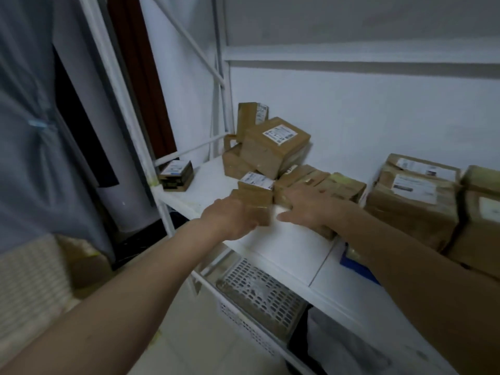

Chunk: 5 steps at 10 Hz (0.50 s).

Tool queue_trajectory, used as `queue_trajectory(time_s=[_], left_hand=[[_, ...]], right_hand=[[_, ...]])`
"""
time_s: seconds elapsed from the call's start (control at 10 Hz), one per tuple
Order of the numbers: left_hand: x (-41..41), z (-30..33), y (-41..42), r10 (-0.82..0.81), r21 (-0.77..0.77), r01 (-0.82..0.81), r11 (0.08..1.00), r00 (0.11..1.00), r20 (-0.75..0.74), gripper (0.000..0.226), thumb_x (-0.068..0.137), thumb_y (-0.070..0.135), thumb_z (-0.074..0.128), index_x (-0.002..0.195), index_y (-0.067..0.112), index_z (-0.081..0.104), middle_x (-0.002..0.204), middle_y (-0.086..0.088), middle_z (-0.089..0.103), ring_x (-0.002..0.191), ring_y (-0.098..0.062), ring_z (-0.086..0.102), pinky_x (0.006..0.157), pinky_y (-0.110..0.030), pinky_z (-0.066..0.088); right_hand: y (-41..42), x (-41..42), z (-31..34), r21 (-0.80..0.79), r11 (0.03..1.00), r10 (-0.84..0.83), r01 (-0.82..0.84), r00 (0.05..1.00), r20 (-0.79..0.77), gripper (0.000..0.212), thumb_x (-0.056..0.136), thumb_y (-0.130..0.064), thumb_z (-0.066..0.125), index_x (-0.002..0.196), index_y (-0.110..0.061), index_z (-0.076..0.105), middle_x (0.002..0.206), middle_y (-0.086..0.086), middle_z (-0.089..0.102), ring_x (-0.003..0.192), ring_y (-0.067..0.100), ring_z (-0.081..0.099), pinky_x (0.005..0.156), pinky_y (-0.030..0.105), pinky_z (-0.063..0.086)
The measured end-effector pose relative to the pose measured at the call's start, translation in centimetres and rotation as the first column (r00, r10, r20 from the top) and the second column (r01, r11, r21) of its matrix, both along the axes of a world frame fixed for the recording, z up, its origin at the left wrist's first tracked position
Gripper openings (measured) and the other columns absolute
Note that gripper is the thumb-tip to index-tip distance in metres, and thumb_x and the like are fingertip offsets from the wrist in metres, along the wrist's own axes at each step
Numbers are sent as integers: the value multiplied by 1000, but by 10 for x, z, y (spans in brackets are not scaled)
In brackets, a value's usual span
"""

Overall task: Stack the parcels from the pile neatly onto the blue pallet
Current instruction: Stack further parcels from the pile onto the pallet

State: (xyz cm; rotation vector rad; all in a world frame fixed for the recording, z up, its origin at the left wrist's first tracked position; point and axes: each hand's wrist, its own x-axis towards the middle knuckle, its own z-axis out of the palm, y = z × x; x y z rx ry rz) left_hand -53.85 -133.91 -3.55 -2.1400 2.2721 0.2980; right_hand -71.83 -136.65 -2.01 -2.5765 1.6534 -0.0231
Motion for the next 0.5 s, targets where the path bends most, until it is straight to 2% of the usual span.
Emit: queue_trajectory(time_s=[0.2, 0.3, 0.4, 0.5], left_hand=[[71, -22, 4, 24, 56, -24, 998, 1000, -3, 61, 89, 57, 52, 137, 19, 47, 141, -8, 45, 126, -26, 45, 97, -34, 41], [88, -33, -3, 25, 76, -23, 997, 999, -25, 60, 89, 57, 52, 135, 19, 48, 140, -7, 46, 125, -26, 46, 96, -34, 42], [95, -43, -15, 22, 86, -17, 996, 998, -60, 62, 88, 58, 52, 137, 20, 46, 141, -6, 45, 126, -25, 45, 96, -33, 40], [97, -56, -29, 8, 97, -2, 995, 998, -61, 65, 88, 59, 51, 141, 22, 42, 144, -5, 43, 129, -25, 43, 98, -32, 38]], right_hand=[[-1, 72, -36, 205, 979, -14, 20, 1000, -28, 64, 92, -46, 51, 143, -12, 32, 146, 10, 38, 134, 29, 37, 108, 42, 33], [-2, 91, -44, 256, 964, -71, 71, 997, -11, 64, 91, -44, 53, 144, -16, 32, 147, 10, 36, 135, 32, 33, 110, 48, 28], [-10, 97, -46, 219, 972, -74, 79, 997, -29, 58, 88, -43, 56, 138, -17, 41, 139, 10, 46, 129, 30, 41, 107, 47, 32], [-19, 95, -64, 202, 975, 64, -98, 983, 171, 32, 88, -44, 57, 119, -51, 55, 108, -32, 54, 123, -9, 39, 102, 41, 32]])
